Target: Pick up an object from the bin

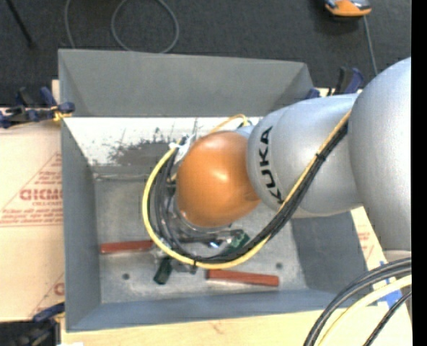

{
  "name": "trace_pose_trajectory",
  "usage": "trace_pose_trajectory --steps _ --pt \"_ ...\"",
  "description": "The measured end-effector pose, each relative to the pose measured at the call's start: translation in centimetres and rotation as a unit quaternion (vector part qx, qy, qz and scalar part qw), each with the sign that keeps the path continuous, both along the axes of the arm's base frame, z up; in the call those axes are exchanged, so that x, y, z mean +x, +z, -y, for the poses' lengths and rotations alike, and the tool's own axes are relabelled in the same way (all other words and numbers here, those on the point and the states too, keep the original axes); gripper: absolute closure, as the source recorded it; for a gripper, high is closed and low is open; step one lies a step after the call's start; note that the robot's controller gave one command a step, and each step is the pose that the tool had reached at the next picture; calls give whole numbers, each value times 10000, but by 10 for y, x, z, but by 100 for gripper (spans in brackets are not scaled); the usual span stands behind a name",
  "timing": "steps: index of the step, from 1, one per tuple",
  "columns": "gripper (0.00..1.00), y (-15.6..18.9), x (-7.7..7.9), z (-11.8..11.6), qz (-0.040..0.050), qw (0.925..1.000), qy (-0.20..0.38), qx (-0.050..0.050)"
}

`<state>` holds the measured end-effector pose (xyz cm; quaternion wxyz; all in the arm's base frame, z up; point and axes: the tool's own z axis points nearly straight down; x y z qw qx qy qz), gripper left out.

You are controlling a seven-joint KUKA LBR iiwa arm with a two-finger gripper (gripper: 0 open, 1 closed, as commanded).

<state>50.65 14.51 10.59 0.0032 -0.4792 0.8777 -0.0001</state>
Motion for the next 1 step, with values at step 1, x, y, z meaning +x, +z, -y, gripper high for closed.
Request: trace_pose_trajectory --steps 1 --pt "100 145 -3 -17 27 9998 181 2"
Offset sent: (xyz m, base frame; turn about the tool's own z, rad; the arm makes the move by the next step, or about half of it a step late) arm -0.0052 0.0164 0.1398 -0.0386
